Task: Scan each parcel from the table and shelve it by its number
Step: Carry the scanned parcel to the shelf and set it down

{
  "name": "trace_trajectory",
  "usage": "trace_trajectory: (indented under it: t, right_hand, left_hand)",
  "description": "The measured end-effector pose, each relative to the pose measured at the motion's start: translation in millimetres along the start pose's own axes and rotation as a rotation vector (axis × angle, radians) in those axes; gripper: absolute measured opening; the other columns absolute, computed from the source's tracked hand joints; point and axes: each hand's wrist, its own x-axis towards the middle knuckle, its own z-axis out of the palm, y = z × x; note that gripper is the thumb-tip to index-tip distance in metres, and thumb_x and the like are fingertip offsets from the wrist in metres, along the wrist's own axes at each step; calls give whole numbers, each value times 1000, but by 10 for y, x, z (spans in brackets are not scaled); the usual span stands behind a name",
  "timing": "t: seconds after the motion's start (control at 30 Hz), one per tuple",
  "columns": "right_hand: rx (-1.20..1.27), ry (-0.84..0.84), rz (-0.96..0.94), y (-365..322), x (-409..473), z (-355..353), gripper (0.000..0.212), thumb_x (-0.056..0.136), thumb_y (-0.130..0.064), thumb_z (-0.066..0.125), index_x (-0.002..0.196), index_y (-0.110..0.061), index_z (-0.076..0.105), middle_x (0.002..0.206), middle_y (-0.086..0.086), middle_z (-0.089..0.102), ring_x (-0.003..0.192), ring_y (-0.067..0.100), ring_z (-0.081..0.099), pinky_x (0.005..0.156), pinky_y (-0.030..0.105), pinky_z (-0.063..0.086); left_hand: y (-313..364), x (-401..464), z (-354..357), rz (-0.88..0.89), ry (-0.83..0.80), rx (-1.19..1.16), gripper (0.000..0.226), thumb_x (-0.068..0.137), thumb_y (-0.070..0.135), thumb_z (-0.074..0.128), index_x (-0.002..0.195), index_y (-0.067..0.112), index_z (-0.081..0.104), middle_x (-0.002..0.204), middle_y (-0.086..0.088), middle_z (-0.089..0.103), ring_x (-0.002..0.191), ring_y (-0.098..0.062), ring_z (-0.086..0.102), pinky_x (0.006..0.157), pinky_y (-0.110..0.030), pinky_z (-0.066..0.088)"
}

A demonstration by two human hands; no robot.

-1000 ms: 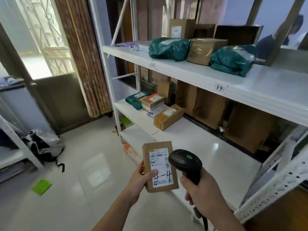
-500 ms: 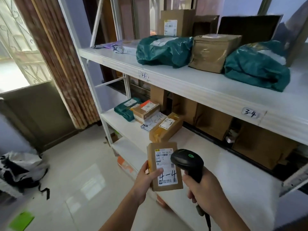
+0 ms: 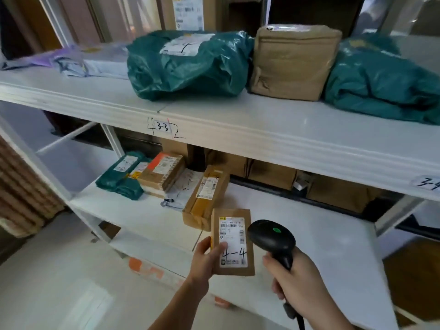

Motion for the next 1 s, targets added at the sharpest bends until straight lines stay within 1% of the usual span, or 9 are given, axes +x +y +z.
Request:
trace_trajectory:
  t: [0.13, 0.17, 0.3, 0.47, 0.6, 0.7, 0.83, 0.9, 1.0]
  right_hand:
    - [26, 59, 69, -61, 190, 209, 8, 93, -22, 62, 93, -14, 58, 66, 7, 62, 44, 9, 57, 47, 21, 46]
    - [18, 68, 81, -63, 236, 253, 9, 93, -23, 62, 93, -15, 57, 67, 7, 62, 45, 9, 58, 48, 22, 47]
    - [-5, 104, 102, -38, 379, 388, 12, 91, -25, 63, 92, -15, 56, 70, 7, 61, 46, 10, 60, 49, 24, 47]
    - [23, 137, 137, 2, 454, 465, 10, 90, -24, 64, 93, -17, 56, 77, 7, 63, 52, 14, 64, 46, 18, 45]
    - [52, 154, 185, 92, 511, 490, 10, 89, -23, 65, 95, -21, 57, 82, 8, 66, 51, 12, 65, 47, 17, 48]
    - [53, 161, 228, 156, 571, 519, 13, 88, -23, 66, 97, -23, 57, 81, 6, 67, 51, 14, 67, 49, 21, 50]
    - [69, 154, 270, 213, 649, 579, 15, 87, -21, 67, 98, -23, 57, 75, 6, 68, 48, 14, 65, 48, 21, 50]
    - [64, 146, 272, 219, 679, 616, 17, 86, -21, 67, 100, -22, 58, 73, 8, 67, 48, 14, 65, 46, 19, 48]
    - [54, 139, 265, 220, 712, 659, 21, 85, -20, 68, 104, -23, 59, 77, 9, 68, 54, 21, 69, 46, 18, 47]
  left_hand:
    - [81, 294, -145, -57, -58, 86, 44, 90, 28, 78, 127, 11, 61, 105, -16, 79, 89, -35, 79, 49, -29, 54]
    - [85, 367, -175, -64, -86, 119, 44, 91, 31, 77, 126, 10, 62, 104, -16, 79, 88, -35, 79, 48, -27, 51]
    - [56, 581, -213, -150, -152, 177, 34, 95, 35, 74, 119, 11, 69, 100, -13, 80, 88, -30, 79, 66, -38, 54]
    - [-45, 790, -184, -206, -99, 196, 24, 96, 27, 74, 111, 9, 70, 84, -6, 80, 69, -20, 78, 52, -31, 57]
    - [-108, 1002, -168, -240, -69, 211, 28, 95, 31, 75, 113, 11, 70, 91, -10, 81, 72, -22, 79, 58, -36, 60]
    - [-116, 1127, -164, -256, -38, 193, 25, 94, 30, 76, 112, 15, 70, 92, -8, 81, 72, -23, 79, 52, -34, 61]
    - [-160, 1314, -212, -330, 39, 125, 27, 91, 32, 79, 112, 18, 69, 101, -12, 78, 92, -32, 72, 75, -44, 55]
    - [-171, 1379, -221, -371, 107, 72, 30, 91, 33, 80, 112, 16, 67, 107, -13, 74, 94, -32, 66, 84, -51, 52]
    - [-193, 1443, -234, -376, 184, 27, 30, 93, 32, 79, 111, 12, 66, 108, -14, 72, 91, -28, 64, 84, -50, 52]
